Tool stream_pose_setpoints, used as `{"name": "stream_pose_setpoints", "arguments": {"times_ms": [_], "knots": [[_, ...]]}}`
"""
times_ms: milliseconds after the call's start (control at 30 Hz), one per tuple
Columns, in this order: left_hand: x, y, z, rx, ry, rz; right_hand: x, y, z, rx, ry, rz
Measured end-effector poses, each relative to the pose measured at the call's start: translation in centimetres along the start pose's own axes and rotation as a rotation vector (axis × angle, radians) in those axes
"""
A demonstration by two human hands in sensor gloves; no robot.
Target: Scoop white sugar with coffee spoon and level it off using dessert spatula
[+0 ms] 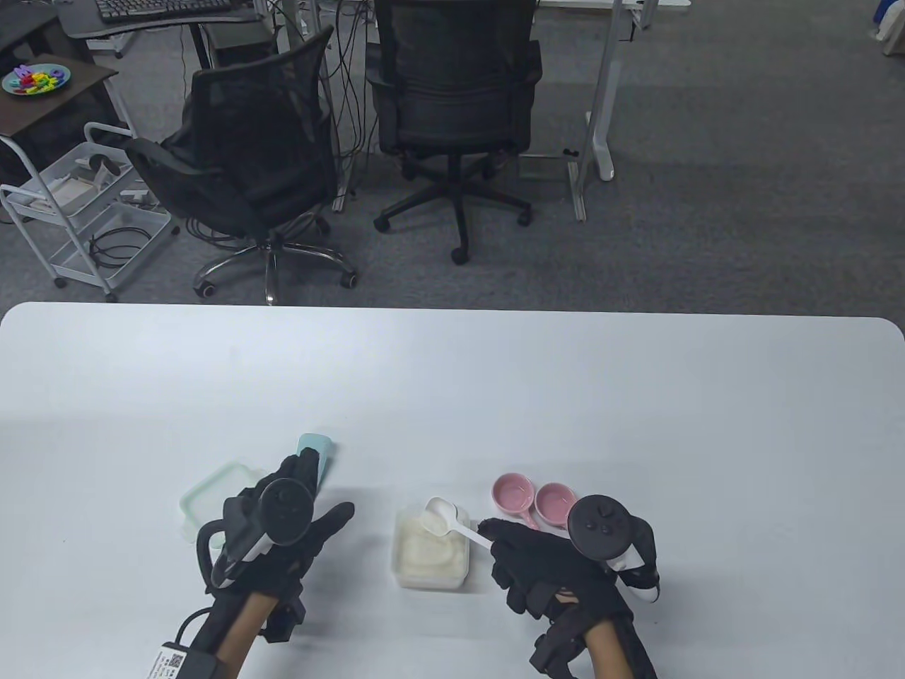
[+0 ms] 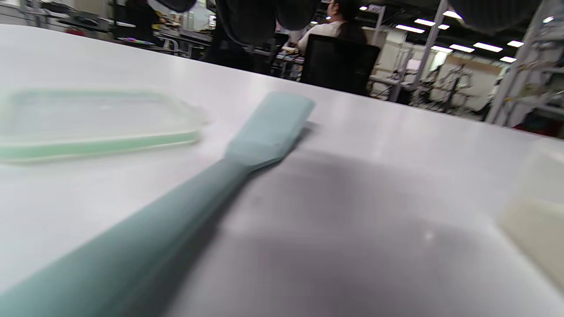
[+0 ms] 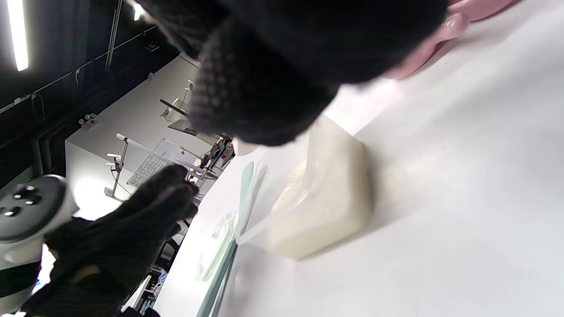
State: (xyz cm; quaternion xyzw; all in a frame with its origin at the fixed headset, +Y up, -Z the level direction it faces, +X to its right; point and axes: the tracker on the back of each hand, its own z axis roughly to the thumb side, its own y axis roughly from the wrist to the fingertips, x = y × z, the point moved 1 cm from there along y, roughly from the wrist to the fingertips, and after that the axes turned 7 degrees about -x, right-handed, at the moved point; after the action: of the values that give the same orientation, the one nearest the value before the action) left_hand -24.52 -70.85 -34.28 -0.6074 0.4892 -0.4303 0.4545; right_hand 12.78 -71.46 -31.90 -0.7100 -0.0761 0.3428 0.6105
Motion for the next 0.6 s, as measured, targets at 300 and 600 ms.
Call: {"name": "stream_pose_setpoints", "arguments": {"times_ms": [300,600], "knots": [[2.9,1.0,-0.3,-0.321,0.305,-0.213,0.0,0.0,0.0,0.007,-0.008,-0.002],[4.3,1.2,0.4,-0.368,0.377,-0.262,-0.1,0.0,0.0,0.006,-0.010,0.000]]}}
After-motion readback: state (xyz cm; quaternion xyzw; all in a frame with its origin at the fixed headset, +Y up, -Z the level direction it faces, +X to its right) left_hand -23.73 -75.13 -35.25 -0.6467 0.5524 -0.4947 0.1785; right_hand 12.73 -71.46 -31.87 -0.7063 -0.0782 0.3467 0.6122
